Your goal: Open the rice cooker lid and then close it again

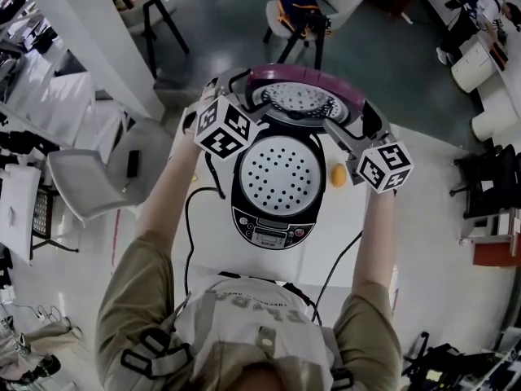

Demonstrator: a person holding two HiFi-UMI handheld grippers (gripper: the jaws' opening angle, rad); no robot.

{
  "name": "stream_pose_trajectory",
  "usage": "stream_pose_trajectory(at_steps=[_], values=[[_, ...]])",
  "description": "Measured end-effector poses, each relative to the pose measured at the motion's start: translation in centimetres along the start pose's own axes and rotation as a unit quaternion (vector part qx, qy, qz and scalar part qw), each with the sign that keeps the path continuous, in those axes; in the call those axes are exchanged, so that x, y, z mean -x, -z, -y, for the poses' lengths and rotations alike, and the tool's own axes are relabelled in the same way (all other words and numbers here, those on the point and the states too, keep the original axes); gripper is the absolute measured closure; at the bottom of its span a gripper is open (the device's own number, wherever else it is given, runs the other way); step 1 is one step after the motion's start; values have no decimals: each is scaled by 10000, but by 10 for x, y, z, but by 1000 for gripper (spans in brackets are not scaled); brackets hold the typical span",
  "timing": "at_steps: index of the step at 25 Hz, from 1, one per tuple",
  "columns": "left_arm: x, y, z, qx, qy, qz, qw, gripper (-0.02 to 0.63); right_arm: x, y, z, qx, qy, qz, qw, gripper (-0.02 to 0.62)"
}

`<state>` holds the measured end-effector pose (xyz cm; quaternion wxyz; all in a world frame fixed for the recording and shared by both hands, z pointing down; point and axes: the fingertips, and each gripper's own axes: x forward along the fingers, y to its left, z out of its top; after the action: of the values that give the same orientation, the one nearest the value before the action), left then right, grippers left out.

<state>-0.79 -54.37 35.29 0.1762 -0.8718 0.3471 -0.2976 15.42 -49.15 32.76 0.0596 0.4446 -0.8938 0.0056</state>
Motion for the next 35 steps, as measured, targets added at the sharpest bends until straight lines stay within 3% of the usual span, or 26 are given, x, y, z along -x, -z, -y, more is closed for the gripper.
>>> stream_pose_trajectory(at_steps=[6, 35], values=[[3, 0, 2, -93, 35, -55, 9999, 245, 3, -2, -2, -87, -42, 74, 9999, 155], [46, 14, 45, -492, 348, -302, 9977, 235, 36, 18, -49, 400, -185, -282, 9986, 129]])
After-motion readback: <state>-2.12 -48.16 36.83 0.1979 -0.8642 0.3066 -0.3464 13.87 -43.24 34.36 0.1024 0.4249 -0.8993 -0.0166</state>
